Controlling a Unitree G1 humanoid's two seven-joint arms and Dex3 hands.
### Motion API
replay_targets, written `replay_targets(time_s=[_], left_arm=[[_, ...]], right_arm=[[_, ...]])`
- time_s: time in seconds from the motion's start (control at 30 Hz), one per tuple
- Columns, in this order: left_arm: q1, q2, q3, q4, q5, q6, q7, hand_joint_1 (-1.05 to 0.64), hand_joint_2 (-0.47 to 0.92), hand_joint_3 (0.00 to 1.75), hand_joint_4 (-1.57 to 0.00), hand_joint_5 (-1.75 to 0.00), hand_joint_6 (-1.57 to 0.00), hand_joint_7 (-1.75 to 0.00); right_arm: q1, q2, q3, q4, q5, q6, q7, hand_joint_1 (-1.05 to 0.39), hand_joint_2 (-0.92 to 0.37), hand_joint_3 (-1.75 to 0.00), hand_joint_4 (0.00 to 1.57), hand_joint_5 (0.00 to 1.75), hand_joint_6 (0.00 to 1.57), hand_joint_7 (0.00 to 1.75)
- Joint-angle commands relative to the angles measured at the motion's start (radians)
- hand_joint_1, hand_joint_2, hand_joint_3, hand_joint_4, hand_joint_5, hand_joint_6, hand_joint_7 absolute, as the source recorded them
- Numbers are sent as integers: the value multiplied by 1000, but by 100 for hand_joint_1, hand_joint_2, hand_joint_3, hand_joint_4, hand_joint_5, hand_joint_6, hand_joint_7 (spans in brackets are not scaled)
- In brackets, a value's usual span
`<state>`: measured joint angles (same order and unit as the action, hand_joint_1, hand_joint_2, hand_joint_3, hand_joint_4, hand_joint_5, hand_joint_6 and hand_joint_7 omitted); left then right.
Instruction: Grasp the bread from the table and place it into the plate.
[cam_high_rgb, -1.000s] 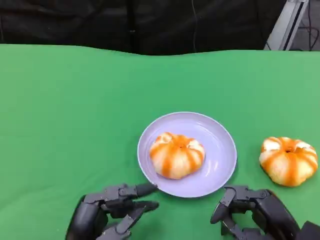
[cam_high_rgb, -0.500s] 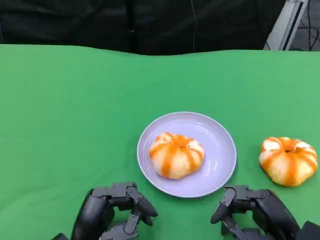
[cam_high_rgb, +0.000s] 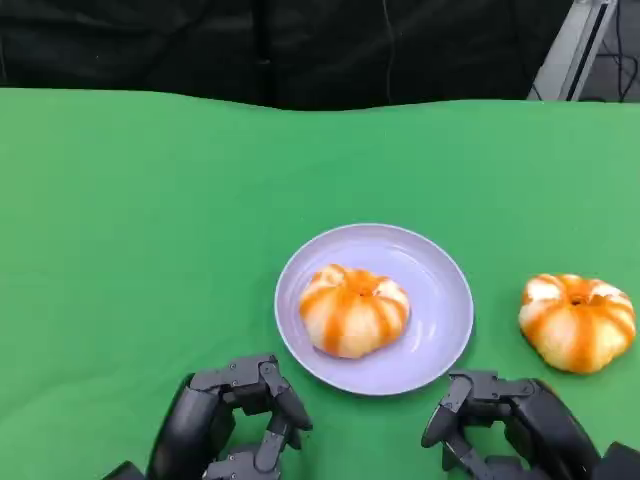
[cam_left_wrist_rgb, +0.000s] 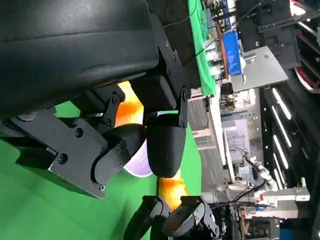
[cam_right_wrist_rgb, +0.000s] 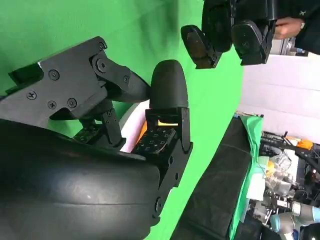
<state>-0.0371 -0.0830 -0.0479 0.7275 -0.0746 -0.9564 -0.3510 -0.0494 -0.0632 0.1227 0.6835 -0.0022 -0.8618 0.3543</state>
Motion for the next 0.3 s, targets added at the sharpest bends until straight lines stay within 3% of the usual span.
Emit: replay_targets(time_s=[0.03,0.3], left_arm=[[-1,10,-2,5,-5,6,0,-9,51,127,-87,-159,-93,-131],[2,10,-3,-4,2,9,9,-10,51,126,-87,-158,-93,-131]], right_arm=[[4,-19,-12,-11,12,5,3,-14,-63,-94,80,151,85,117],[4,-21,-15,-13,24,8,17,-13,-64,-92,79,152,84,117]])
